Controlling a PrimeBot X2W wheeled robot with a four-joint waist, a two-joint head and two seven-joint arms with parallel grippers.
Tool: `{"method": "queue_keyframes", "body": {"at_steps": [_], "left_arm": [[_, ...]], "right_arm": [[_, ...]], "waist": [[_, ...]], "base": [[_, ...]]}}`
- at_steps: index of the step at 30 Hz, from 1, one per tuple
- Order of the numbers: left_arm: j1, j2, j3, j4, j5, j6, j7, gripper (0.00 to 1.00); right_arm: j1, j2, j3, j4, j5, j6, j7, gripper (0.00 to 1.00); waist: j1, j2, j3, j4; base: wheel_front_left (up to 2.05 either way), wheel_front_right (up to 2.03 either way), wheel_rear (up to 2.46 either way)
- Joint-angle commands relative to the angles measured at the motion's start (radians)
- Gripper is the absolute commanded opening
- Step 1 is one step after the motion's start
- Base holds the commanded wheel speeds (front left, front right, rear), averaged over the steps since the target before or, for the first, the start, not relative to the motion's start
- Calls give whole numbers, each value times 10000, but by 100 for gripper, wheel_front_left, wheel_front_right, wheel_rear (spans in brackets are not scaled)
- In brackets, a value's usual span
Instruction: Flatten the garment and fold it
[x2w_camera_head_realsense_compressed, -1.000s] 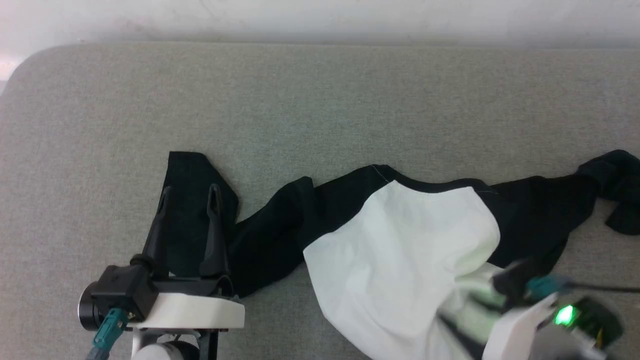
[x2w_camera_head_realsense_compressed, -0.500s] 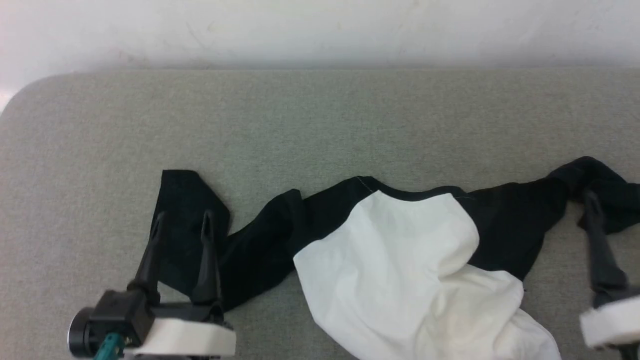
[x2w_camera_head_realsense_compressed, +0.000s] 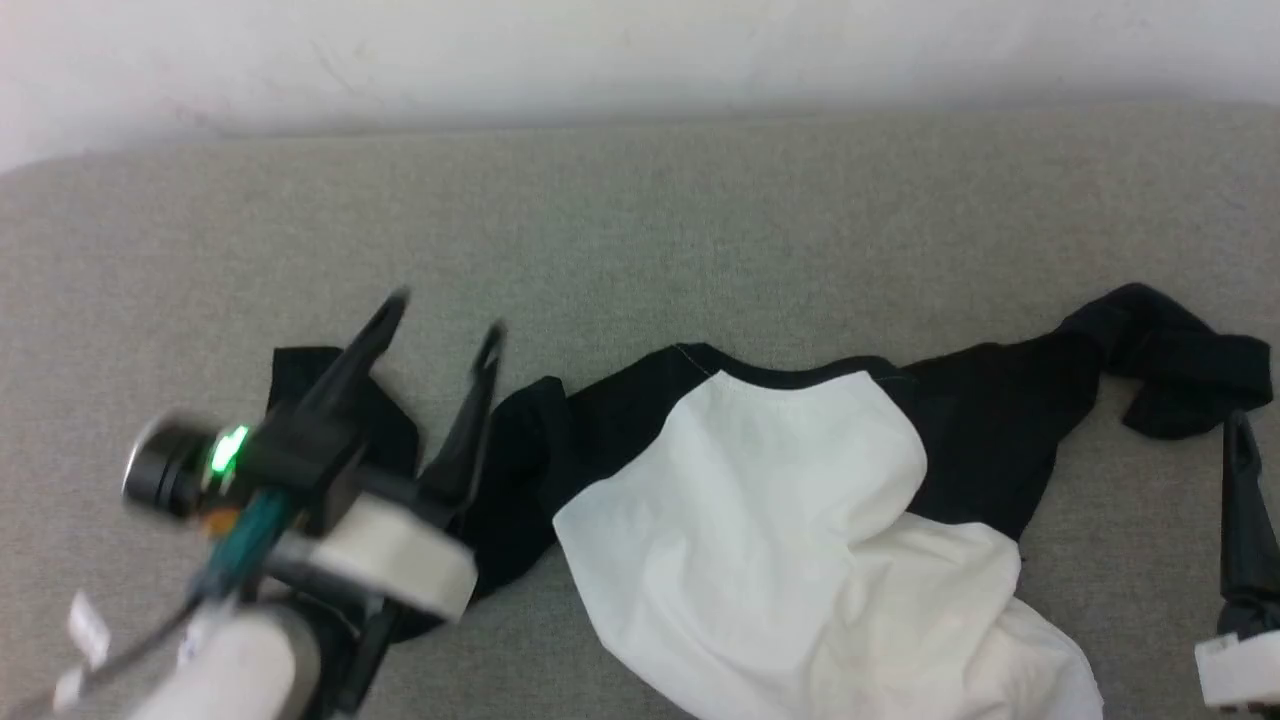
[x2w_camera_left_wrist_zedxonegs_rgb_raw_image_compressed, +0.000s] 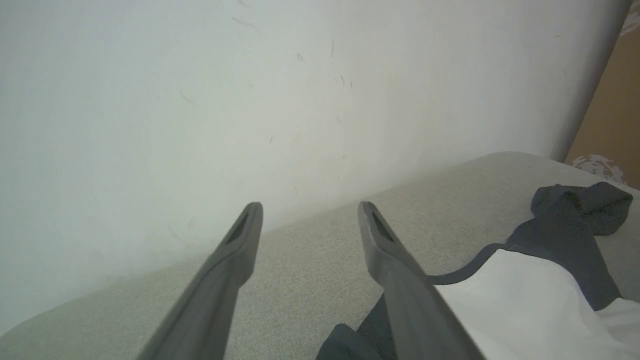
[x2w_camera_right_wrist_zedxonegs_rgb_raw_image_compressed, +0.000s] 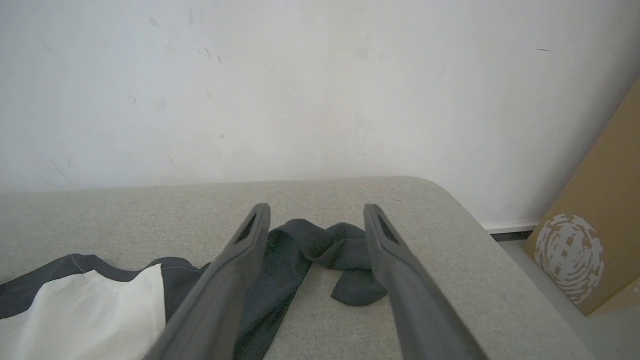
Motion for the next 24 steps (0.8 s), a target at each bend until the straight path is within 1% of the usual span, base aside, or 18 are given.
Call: {"method": "queue_keyframes", "body": {"at_steps": [1, 2, 3, 4, 5, 8, 11, 13, 16, 20, 24], "left_arm": [[-710, 59, -156, 14, -1, -343, 459, 100], [-1780, 196, -519, 260, 65, -952, 1375, 100], [-2233, 118, -695, 458, 15, -1180, 1778, 100], [-2233, 118, -695, 458, 15, -1180, 1778, 100], [-2660, 37, -921, 687, -20, -1445, 2169, 100], [-3648, -286, -1554, 1564, -88, -2043, 3227, 100], [-4158, -493, -2081, 2481, -248, -2478, 4304, 100], [-4308, -535, -2280, 2989, -345, -2631, 4830, 100], [-4328, -524, -2442, 3543, -562, -2660, 5679, 100], [-4203, -507, -2617, 3811, -938, -2631, 6781, 100], [-4120, -277, -2946, 3986, -965, -2696, 7757, 100]], "right_arm": [[-262, 28, 42, -64, -70, -7, -56, 100], [-485, 28, 108, -83, -110, -7, -84, 100], [-572, 29, 134, -45, -128, -7, -86, 100], [-572, 29, 134, -45, -128, -7, -86, 100], [-643, 29, 147, 0, -109, -7, -88, 100], [-795, 29, 205, 117, -55, -7, -117, 100], [-919, 29, 293, 226, -23, -7, -155, 100], [-971, 29, 309, 243, -32, -7, -129, 100], [-1017, 29, 263, 207, -91, -7, -98, 100], [-1053, 29, 163, 138, -124, -7, -10, 100], [-1197, 29, 294, 84, -106, -7, 111, 100]], "waist": [[0, 0, 439, -63], [0, 0, 773, -120], [0, 0, 906, -142], [0, 0, 906, -142], [0, 0, 1046, -171], [0, 0, 1469, -273], [0, 0, 1821, -411], [0, 0, 1999, -494], [0, 0, 2183, -546], [0, 0, 2352, -489], [0, 0, 2473, -443]], "base": [[0, 0, 0], [0, 0, 0], [0, 0, 0], [0, 0, 0], [0, 0, 0], [0, 0, 0], [0, 0, 0], [0, 0, 0], [0, 0, 0], [0, 0, 0], [0, 0, 0]]}}
